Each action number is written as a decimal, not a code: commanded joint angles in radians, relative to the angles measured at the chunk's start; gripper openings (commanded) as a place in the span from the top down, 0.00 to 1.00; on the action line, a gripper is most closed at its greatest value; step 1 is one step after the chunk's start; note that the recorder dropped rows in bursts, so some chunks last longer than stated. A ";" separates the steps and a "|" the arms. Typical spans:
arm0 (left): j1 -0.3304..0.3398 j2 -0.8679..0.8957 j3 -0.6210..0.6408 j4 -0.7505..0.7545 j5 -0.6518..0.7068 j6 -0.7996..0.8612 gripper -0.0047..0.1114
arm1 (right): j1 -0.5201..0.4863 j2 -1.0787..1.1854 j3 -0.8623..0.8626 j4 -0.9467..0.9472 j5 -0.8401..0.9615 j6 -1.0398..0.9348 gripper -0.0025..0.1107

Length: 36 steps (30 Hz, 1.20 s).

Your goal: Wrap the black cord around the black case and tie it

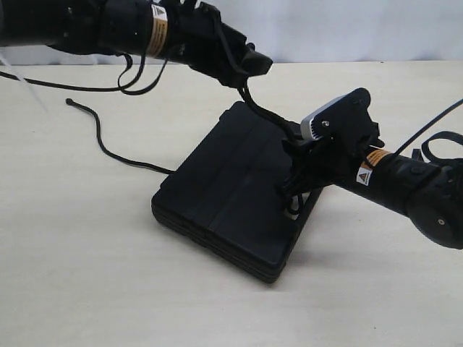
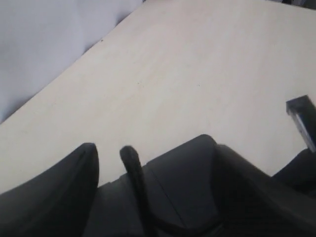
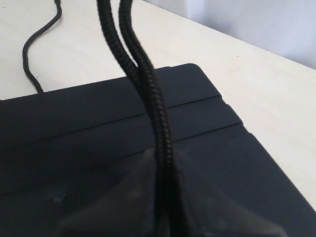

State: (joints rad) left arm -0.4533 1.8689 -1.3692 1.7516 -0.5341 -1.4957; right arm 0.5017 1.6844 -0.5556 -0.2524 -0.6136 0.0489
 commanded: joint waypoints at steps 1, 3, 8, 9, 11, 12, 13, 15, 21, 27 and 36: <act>0.034 -0.090 0.001 -0.007 0.001 -0.060 0.43 | 0.000 -0.005 -0.003 0.005 -0.006 -0.003 0.94; 0.067 -0.114 0.001 -0.007 -0.002 -0.095 0.43 | 0.000 -0.005 -0.003 0.005 -0.006 -0.003 0.94; 0.149 -0.126 0.013 -0.007 -0.046 -0.181 0.47 | 0.000 -0.005 -0.003 0.005 -0.004 -0.003 0.94; 0.157 -0.124 0.022 -0.007 -0.050 -0.180 0.51 | 0.000 -0.005 -0.003 0.005 -0.004 -0.003 0.94; 0.163 -0.122 0.048 -0.007 -0.066 -0.180 0.66 | 0.000 -0.005 -0.003 0.005 -0.004 -0.003 0.94; 0.161 -0.122 0.056 -0.007 -0.080 -0.175 0.73 | 0.000 -0.005 -0.003 0.005 -0.004 -0.003 0.94; 0.157 -0.122 0.061 -0.007 -0.108 -0.162 0.81 | 0.000 -0.005 -0.003 0.005 -0.006 -0.003 0.94; 0.140 -0.122 0.061 -0.007 -0.196 -0.106 0.96 | 0.000 -0.005 -0.003 0.005 -0.006 -0.003 0.94; -0.006 -0.122 0.061 -0.007 -0.069 0.006 0.96 | 0.000 -0.005 -0.003 0.005 -0.006 -0.003 0.94; -0.232 -0.120 0.099 -0.007 0.550 0.286 0.96 | 0.000 -0.005 -0.003 0.005 -0.003 -0.003 0.94; -0.362 -0.085 0.094 -0.650 0.880 1.080 0.96 | 0.000 -0.005 -0.003 0.005 -0.016 -0.003 0.94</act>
State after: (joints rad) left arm -0.8055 1.7607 -1.2622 1.3871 0.2289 -0.6896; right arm 0.5017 1.6844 -0.5556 -0.2524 -0.6128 0.0489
